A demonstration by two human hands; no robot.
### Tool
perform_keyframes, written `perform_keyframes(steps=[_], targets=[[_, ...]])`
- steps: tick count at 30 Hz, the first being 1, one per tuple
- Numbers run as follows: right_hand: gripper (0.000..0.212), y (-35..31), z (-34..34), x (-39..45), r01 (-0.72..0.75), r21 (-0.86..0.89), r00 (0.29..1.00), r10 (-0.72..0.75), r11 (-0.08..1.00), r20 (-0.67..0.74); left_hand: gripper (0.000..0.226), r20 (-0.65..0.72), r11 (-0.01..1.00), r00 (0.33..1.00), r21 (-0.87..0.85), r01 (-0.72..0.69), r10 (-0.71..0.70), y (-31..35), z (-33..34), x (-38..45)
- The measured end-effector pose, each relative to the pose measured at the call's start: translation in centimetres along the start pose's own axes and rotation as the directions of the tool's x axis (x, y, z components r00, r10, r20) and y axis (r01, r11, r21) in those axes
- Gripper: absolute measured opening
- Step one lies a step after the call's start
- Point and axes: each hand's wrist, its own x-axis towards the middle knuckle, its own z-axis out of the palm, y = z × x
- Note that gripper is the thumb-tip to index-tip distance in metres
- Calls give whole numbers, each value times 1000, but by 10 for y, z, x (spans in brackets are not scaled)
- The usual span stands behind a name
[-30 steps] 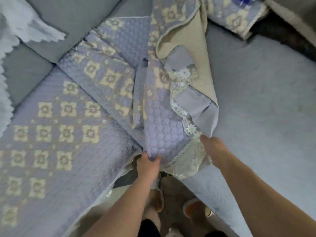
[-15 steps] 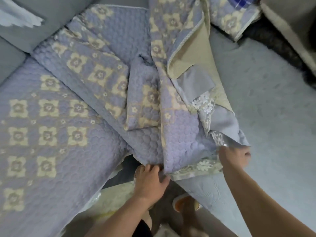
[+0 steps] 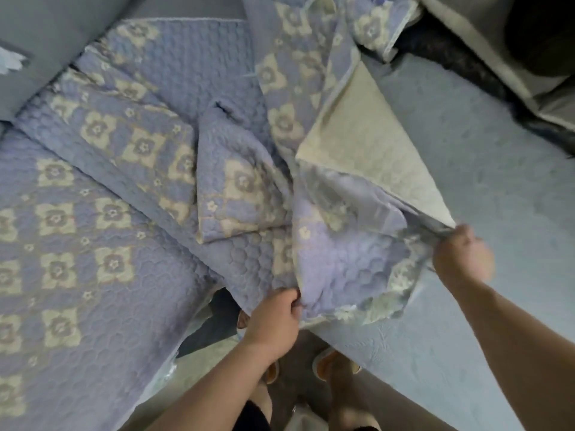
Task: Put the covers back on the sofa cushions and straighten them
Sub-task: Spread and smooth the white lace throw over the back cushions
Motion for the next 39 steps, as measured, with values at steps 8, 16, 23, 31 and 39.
perform_keyframes(steps=[8,16,23,31,39], targets=[[62,227,56,-112,-251,-227,824,331,941,461,52,252,927,960,374,19,-122,1,51,-13],[60,173,3,-23,124,-5,961,-121,992,-251,42,-121,971,980,159,179,-161,22,93,-15],[86,277,28,19,-176,-4,943,170,984,285,39,-356,981,915,-69,179,-192,85,164,-18],[46,479,25,-58,40,-455,861,200,890,468,69,-153,947,966,215,239,-210,124,187,-34],[22,390,5,-4,29,-69,965,-10,997,262,61,108,893,965,415,174,-238,146,187,-4]])
